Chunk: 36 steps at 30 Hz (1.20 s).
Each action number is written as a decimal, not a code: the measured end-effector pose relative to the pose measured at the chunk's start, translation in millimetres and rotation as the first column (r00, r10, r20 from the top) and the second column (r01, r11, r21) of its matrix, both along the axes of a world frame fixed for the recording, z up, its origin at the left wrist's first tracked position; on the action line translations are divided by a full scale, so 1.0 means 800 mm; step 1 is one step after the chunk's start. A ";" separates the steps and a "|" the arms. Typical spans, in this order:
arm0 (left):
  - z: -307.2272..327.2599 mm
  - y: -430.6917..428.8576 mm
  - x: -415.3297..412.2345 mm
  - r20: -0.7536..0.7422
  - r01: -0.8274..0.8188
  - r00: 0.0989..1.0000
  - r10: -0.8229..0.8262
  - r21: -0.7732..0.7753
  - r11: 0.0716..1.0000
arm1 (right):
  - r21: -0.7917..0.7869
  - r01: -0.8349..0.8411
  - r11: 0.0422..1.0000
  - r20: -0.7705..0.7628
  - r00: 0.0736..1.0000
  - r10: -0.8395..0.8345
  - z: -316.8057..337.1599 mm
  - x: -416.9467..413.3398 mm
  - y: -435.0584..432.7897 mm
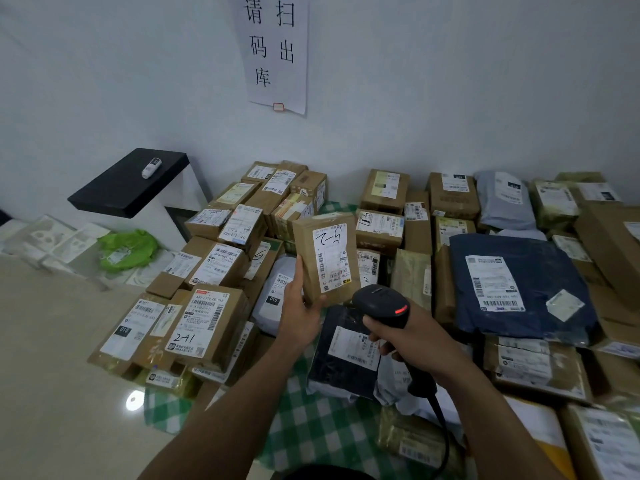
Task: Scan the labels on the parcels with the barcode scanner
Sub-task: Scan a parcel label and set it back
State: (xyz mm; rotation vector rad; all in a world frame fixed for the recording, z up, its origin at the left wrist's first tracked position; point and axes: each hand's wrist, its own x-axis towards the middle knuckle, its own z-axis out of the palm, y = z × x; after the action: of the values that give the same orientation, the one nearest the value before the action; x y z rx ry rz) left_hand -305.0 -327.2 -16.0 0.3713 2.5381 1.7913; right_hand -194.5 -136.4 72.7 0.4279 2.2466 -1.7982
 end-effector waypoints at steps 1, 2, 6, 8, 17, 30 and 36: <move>-0.007 -0.003 -0.001 0.009 -0.015 1.000 0.015 -0.007 1.000 | 0.002 0.003 1.000 -0.004 1.000 -0.003 -0.001 0.000 0.000; -0.012 -0.006 0.000 0.031 -0.031 0.999 0.032 -0.017 0.999 | 0.006 0.006 1.000 -0.005 1.000 -0.006 -0.004 0.000 0.001; -0.027 -0.020 0.006 0.120 -0.134 0.981 0.153 -0.155 0.979 | 0.019 0.019 1.000 0.006 1.000 -0.019 -0.018 0.001 0.003; -0.031 -0.030 0.000 0.121 -0.167 0.973 0.198 -0.231 0.958 | 0.017 0.017 1.000 0.030 0.999 -0.018 -0.023 -0.002 0.003; -0.048 -0.051 -0.089 0.240 -0.124 0.936 0.256 -0.456 0.882 | -0.027 0.007 1.000 0.137 0.991 -0.004 -0.045 -0.029 -0.014; -0.085 -0.023 -0.098 0.272 0.003 0.907 0.322 -0.768 0.640 | -0.028 0.020 0.999 0.194 0.981 -0.014 -0.066 -0.040 -0.006; -0.094 -0.026 -0.096 0.220 -0.055 0.920 0.324 -0.748 0.662 | -0.013 0.017 1.000 0.199 0.980 -0.014 -0.068 -0.045 0.006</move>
State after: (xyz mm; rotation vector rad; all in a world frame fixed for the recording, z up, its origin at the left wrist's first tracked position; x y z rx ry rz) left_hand -382.0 -348.3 -90.9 -0.2301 2.8055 0.6135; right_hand -230.8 -131.2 18.5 0.5962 2.0988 -1.6956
